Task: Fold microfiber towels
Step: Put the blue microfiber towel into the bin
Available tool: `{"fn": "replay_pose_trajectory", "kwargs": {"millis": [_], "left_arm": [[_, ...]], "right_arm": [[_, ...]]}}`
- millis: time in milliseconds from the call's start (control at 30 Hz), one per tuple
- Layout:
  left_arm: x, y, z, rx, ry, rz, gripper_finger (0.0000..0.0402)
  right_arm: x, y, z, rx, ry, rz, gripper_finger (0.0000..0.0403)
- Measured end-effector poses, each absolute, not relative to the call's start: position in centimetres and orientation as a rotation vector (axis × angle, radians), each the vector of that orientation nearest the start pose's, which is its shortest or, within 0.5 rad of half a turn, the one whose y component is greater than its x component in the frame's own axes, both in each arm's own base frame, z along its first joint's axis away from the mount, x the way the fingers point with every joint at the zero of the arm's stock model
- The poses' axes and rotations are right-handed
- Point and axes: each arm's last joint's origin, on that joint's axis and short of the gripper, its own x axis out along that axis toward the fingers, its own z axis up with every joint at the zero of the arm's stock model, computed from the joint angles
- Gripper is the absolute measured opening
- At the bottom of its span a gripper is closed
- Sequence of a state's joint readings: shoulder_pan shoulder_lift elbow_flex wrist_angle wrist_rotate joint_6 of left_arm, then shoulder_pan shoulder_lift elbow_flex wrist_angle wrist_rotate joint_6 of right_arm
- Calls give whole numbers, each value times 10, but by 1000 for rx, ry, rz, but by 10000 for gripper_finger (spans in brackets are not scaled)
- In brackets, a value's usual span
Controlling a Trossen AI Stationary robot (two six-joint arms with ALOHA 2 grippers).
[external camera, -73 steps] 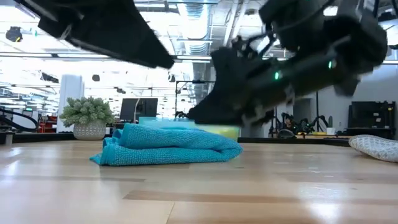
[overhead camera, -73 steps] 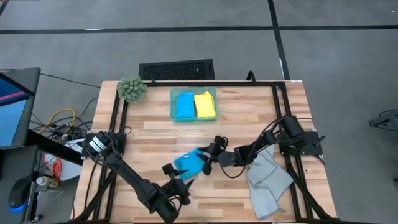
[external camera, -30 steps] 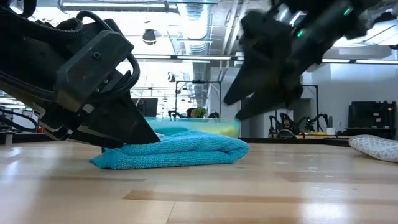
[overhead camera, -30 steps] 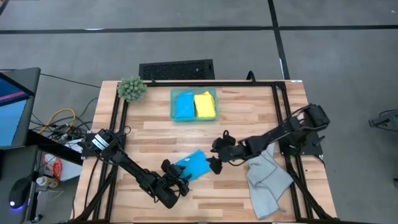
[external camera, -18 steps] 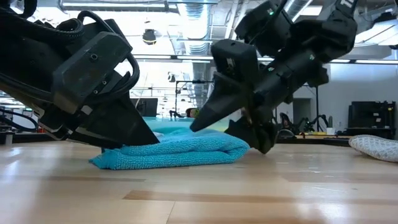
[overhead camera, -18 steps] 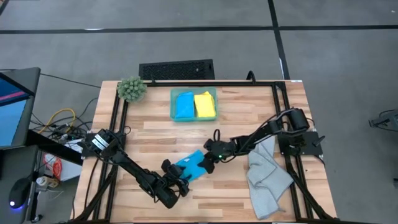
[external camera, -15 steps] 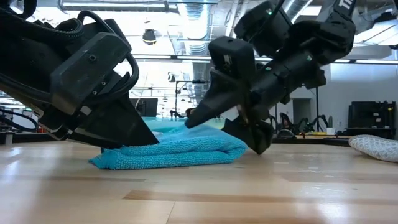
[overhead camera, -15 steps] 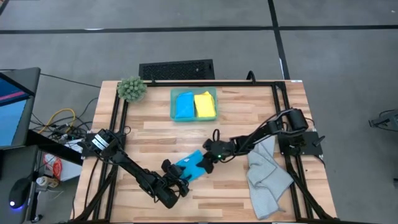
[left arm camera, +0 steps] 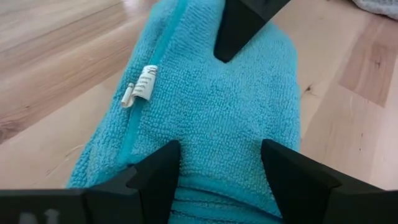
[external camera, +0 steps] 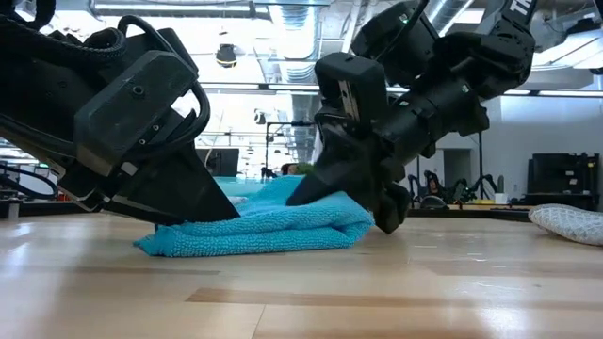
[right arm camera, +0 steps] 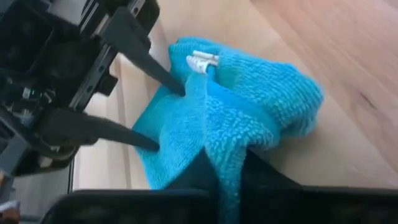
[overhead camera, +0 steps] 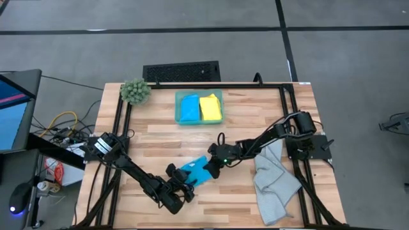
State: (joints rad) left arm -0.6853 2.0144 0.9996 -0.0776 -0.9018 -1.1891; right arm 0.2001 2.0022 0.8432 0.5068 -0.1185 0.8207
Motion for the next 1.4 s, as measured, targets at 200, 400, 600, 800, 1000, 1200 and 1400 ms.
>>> {"fn": "replay_pose_trajectory", "kwargs": {"millis": [200, 400, 600, 800, 1000, 1200, 1400], "left_arm": [[293, -212, 114, -327, 558, 497, 222], [291, -222, 146, -304, 551, 421, 222], [287, -229, 152, -290, 516, 417, 222], [285, -228, 151, -315, 516, 442, 222], [283, -227, 149, -313, 528, 457, 222], [282, -226, 148, -311, 535, 465, 222], [278, -228, 150, -354, 567, 445, 222]], "right_arm": [[343, 63, 101, 721, 817, 18, 20], [333, 23, 162, 495, 904, -47, 18], [333, -15, 215, 192, 947, -48, 18], [346, -56, 226, -48, 1024, -13, 18], [361, -86, 217, -200, 1155, 75, 18], [376, -111, 230, -314, 1239, 152, 18], [379, -135, 255, -422, 1226, 175, 23]]}}
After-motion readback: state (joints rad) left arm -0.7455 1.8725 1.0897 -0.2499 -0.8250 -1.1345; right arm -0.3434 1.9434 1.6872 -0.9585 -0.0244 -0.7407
